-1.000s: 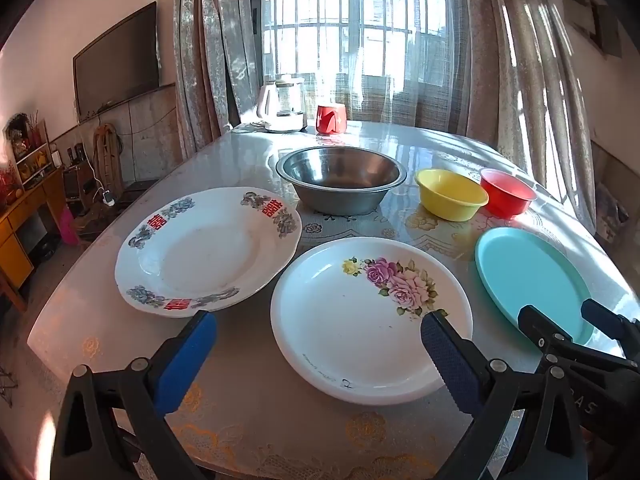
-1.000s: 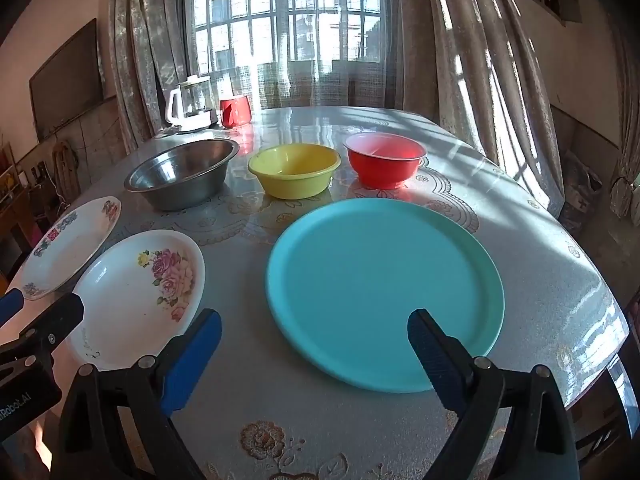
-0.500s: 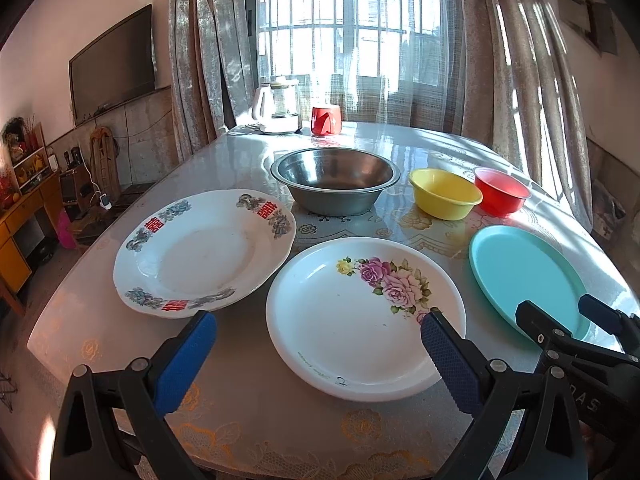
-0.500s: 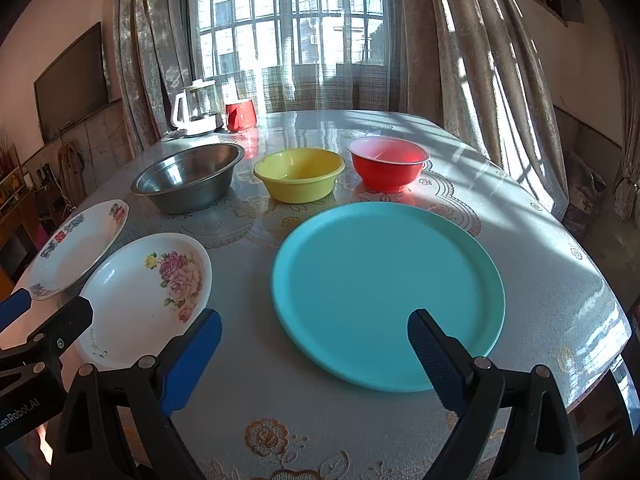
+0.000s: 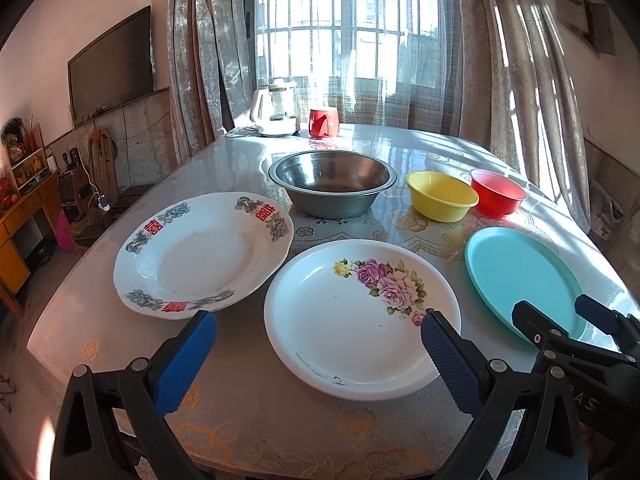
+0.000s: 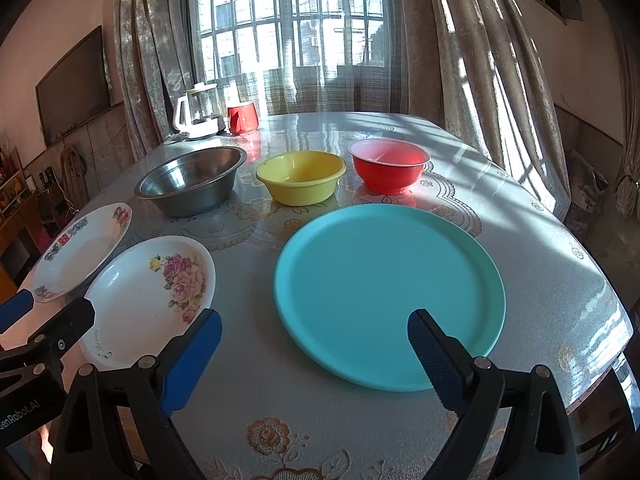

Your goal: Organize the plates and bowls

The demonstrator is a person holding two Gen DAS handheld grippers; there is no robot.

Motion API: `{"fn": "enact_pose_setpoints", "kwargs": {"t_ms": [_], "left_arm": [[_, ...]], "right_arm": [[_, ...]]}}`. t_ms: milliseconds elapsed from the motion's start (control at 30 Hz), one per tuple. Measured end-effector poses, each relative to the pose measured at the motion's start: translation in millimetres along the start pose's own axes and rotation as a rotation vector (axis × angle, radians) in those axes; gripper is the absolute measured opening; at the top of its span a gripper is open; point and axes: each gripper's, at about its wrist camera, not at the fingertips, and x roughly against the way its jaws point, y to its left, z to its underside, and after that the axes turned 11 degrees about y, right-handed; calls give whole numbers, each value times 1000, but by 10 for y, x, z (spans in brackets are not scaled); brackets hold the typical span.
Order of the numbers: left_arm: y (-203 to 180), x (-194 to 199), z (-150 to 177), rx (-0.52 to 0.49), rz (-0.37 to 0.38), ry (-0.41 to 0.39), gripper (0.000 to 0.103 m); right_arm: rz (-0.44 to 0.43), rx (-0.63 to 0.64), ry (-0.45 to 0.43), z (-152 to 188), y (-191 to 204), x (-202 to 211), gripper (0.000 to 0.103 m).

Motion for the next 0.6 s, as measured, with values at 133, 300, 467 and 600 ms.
{"fn": "enact_pose_setpoints", "kwargs": {"t_ms": [133, 300, 467, 600], "left_arm": [[-13, 11, -1, -3, 2, -4, 103], [-28, 19, -3, -6, 6, -4, 103], [-48, 4, -3, -13, 9, 1, 103], [-59, 7, -6, -17, 10, 0, 103]], "right_arm": [[-1, -3, 1, 2, 0, 1, 95], [-2, -5, -3, 3, -11, 3, 95], [-4, -10, -2, -3, -26, 0, 95], [-6, -14, -2, -1, -39, 3, 95]]}}
